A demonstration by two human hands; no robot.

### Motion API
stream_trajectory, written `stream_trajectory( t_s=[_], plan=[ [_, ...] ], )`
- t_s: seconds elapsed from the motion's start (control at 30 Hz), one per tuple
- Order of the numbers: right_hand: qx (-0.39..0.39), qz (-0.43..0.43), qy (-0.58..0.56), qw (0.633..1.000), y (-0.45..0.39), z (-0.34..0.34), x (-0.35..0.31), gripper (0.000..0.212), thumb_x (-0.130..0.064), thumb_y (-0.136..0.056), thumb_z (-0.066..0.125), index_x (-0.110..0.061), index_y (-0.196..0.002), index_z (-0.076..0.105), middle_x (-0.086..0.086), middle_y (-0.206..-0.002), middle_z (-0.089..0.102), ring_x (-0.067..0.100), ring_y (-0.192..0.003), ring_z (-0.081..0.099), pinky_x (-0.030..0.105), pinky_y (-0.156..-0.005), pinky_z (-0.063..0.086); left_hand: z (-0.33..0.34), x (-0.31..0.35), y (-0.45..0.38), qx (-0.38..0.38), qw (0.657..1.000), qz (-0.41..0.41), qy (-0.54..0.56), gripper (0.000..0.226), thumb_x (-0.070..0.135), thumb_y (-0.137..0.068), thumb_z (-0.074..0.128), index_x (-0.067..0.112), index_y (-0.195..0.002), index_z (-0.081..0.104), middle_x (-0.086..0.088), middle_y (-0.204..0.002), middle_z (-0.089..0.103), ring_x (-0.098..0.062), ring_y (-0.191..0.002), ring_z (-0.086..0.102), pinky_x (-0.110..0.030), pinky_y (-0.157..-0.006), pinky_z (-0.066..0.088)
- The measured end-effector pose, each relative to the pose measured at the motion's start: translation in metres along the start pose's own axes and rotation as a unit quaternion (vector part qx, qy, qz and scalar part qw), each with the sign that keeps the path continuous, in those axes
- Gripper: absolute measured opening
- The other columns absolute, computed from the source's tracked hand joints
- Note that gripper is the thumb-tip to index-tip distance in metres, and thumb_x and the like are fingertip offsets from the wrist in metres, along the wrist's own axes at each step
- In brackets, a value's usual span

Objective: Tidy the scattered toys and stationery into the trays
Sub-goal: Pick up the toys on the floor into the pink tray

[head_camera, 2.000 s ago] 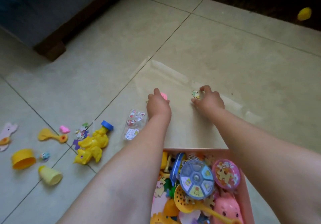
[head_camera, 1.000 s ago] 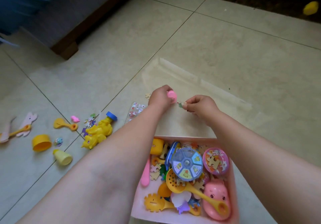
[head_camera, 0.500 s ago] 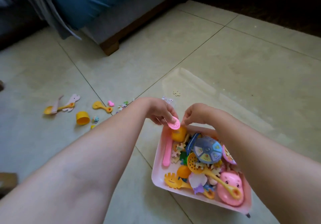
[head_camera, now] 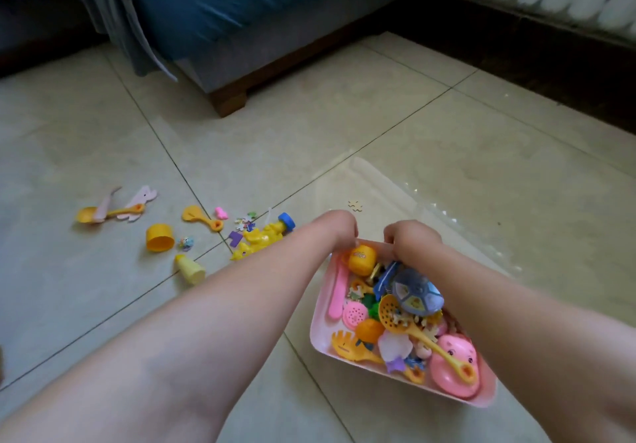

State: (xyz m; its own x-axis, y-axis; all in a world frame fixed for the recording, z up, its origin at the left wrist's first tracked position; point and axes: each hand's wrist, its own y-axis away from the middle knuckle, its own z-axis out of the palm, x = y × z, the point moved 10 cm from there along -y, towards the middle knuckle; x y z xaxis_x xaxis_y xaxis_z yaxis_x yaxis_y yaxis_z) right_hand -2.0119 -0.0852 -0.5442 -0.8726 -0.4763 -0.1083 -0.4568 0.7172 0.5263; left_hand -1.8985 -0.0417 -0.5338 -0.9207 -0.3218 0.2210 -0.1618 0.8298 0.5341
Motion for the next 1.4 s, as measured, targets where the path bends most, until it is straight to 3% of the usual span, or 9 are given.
stream_trajectory(
  t_s=[0.17, 0.27, 0.43, 0.57, 0.63, 0.77, 0.97, 1.13, 1.4],
  plan=[
    [0.019, 0.001, -0.045, 0.999, -0.022, -0.006, 0.001, 0.019, -0.024, -0.082, 0.063, -0.029, -0.1, 0.067, 0.001, -0.107, 0.066, 0.022, -0.094, 0.062, 0.026, -0.067, 0.046, -0.013, -0.035, -0.019, 0.098, 0.988, -0.075, 0.088, 0.024, 0.023, -0.09, 0.056, 0.012, -0.104, 0.072, -0.01, -0.107, 0.069, -0.029, -0.101, 0.062, -0.031, -0.081, 0.049],
    [0.024, -0.037, -0.12, 0.992, -0.032, -0.015, -0.002, 0.028, -0.044, -0.082, 0.067, -0.026, -0.104, 0.067, 0.0, -0.107, 0.067, 0.021, -0.097, 0.062, 0.03, -0.078, 0.05, -0.026, -0.057, -0.029, 0.185, 0.965, -0.153, 0.106, 0.032, 0.029, -0.09, 0.059, 0.014, -0.118, 0.061, -0.01, -0.125, 0.055, -0.03, -0.117, 0.05, -0.038, -0.088, 0.047],
    [0.026, -0.036, -0.056, 0.997, -0.037, -0.053, 0.026, 0.032, -0.037, -0.092, 0.058, -0.019, -0.117, 0.064, 0.003, -0.118, 0.064, 0.024, -0.109, 0.058, 0.027, -0.081, 0.042, 0.008, -0.056, -0.055, 0.095, 0.964, -0.232, 0.093, 0.075, 0.052, -0.073, 0.071, 0.017, -0.132, 0.041, -0.011, -0.133, 0.044, -0.032, -0.124, 0.043, -0.042, -0.095, 0.044],
    [-0.023, -0.055, 0.08, 0.995, -0.023, -0.051, 0.043, 0.032, -0.032, -0.094, 0.055, -0.016, -0.12, 0.065, 0.005, -0.119, 0.065, 0.026, -0.11, 0.059, 0.031, -0.087, 0.047, 0.033, -0.067, -0.078, 0.04, 0.95, -0.285, 0.123, 0.063, 0.032, -0.077, 0.063, 0.014, -0.133, 0.042, -0.013, -0.134, 0.044, -0.035, -0.124, 0.048, -0.046, -0.098, 0.047],
    [-0.055, -0.064, 0.12, 0.989, -0.019, -0.048, 0.058, 0.033, -0.031, -0.093, 0.057, -0.018, -0.122, 0.064, 0.003, -0.121, 0.064, 0.025, -0.113, 0.058, 0.032, -0.09, 0.047, 0.027, -0.057, -0.087, 0.056, 0.95, -0.292, 0.101, 0.061, 0.03, -0.073, 0.062, 0.015, -0.13, 0.047, -0.012, -0.131, 0.047, -0.034, -0.122, 0.05, -0.046, -0.096, 0.048],
    [-0.046, -0.04, 0.124, 0.99, -0.03, -0.058, 0.095, 0.032, -0.029, -0.095, 0.053, -0.014, -0.122, 0.064, 0.005, -0.124, 0.063, 0.027, -0.114, 0.058, 0.032, -0.093, 0.048, -0.018, 0.011, -0.102, 0.121, 0.972, -0.201, 0.031, 0.066, 0.042, -0.075, 0.066, 0.014, -0.131, 0.042, -0.013, -0.13, 0.046, -0.032, -0.121, 0.049, -0.039, -0.094, 0.045],
    [-0.03, 0.025, 0.06, 0.997, -0.048, -0.067, 0.185, 0.035, -0.03, -0.096, 0.053, -0.016, -0.128, 0.058, 0.005, -0.126, 0.06, 0.027, -0.115, 0.058, 0.032, -0.094, 0.047, -0.015, 0.171, -0.119, 0.09, 0.996, -0.014, 0.013, 0.076, 0.044, -0.075, 0.065, 0.012, -0.136, 0.034, -0.014, -0.129, 0.045, -0.034, -0.119, 0.049, -0.038, -0.093, 0.044],
    [-0.007, 0.089, -0.014, 0.996, -0.076, -0.078, 0.286, 0.036, -0.027, -0.095, 0.051, -0.021, -0.13, 0.057, 0.003, -0.132, 0.059, 0.025, -0.119, 0.056, 0.033, -0.1, 0.046, -0.008, 0.291, -0.134, 0.119, 0.972, 0.172, -0.103, 0.086, 0.043, -0.076, 0.063, 0.016, -0.146, 0.023, -0.013, -0.127, 0.047, -0.033, -0.114, 0.05, -0.04, -0.09, 0.043],
    [0.105, 0.227, -0.119, 0.961, -0.134, -0.115, 0.462, 0.044, -0.016, -0.09, 0.047, -0.016, -0.134, 0.049, 0.012, -0.136, 0.049, 0.032, -0.122, 0.049, 0.038, -0.097, 0.046, -0.005, 0.364, -0.217, 0.129, 0.98, 0.115, -0.097, 0.086, 0.037, -0.084, 0.061, 0.024, -0.152, 0.01, -0.012, -0.136, 0.041, -0.033, -0.119, 0.045, -0.039, -0.092, 0.041]
  ],
)
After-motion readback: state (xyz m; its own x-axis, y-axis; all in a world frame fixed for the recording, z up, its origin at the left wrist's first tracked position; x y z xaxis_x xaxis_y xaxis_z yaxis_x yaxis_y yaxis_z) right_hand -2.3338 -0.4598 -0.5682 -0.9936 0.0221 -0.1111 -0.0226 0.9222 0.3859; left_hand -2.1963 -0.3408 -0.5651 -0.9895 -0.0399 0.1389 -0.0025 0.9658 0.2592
